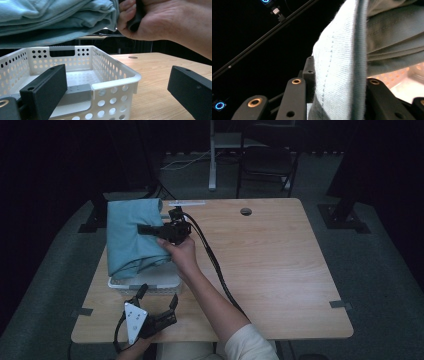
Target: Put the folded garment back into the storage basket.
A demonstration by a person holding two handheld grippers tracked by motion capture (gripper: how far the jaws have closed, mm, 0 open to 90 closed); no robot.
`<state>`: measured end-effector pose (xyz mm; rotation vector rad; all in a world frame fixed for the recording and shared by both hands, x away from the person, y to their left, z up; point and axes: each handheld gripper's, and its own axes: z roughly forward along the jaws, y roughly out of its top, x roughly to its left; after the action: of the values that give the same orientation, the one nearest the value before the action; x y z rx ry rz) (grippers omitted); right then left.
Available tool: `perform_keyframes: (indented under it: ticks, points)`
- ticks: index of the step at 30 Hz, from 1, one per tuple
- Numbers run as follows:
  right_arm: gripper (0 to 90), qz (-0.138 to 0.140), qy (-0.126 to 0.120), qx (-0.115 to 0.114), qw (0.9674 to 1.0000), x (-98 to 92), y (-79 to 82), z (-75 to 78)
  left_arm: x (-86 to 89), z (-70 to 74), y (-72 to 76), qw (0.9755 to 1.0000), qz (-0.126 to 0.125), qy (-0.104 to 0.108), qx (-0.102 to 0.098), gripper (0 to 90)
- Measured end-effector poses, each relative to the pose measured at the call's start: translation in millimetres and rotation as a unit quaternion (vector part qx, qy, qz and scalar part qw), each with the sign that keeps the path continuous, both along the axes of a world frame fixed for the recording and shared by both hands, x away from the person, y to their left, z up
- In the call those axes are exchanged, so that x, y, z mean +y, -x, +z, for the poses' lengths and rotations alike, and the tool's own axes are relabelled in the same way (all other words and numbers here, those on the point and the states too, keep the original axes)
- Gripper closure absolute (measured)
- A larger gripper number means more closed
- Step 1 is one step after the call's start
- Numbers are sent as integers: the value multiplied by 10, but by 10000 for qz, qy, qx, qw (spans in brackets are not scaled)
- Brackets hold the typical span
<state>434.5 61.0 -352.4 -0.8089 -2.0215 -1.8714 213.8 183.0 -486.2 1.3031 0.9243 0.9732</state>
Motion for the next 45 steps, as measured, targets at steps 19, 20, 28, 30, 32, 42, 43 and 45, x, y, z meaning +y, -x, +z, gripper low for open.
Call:
perform_keyframes:
  ticks: [19, 20, 28, 30, 32, 42, 43, 45]
  points:
    - [686, -28, 359, -55, 9993, 200, 42, -105, 9, -2, 3, 10000, -22, 32, -15, 37]
    - [686, -27, 390, -50, 9992, 203, 42, -121, 9, -2, 3, 10000, -21, 31, -13, 37]
    - [686, -162, 573, 75, 9982, 204, 44, -266, 6, -1, 1, 10000, -31, 23, 0, 37]
    - [686, -145, 586, 214, 9979, 196, 19, -326, 5, -1, 0, 10000, -33, 20, -2, 37]
    - [686, -184, 703, 229, 9971, 196, 20, -362, 5, -1, 0, 10000, -35, 21, -3, 37]
    - [686, -479, 661, 334, 9961, 51, -11, -414, 3, 0, -3, 10000, -35, -1, 17, 37]
    - [686, -466, 660, 357, 9961, 52, -13, -419, 1, 0, -3, 10000, -35, 7, 15, 37]
    - [686, -534, 743, 336, 9952, 60, -3, -417, 4, 0, -2, 10000, -34, 3, 18, 37]
